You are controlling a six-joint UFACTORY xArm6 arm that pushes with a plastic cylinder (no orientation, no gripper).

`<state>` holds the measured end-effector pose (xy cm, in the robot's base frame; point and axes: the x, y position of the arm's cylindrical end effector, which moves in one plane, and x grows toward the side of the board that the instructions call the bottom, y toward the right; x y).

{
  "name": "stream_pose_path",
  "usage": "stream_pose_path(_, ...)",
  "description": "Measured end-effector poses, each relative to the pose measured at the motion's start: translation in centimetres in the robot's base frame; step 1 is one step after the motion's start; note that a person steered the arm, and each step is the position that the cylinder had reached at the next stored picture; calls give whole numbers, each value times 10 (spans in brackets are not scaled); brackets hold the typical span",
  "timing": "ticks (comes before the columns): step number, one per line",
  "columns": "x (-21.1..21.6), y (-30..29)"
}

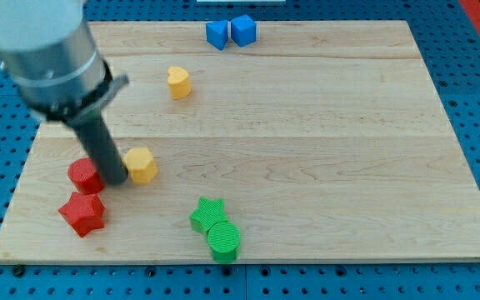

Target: Move the red circle into the red star

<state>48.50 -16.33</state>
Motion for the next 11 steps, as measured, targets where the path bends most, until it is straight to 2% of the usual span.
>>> stream_pose_path(1, -30, 17)
stream_pose_path(3, -28, 1)
stream_pose_path(4, -27, -46)
stream_pose_path(6, 23, -40)
stream_pose_path(11, 32, -29)
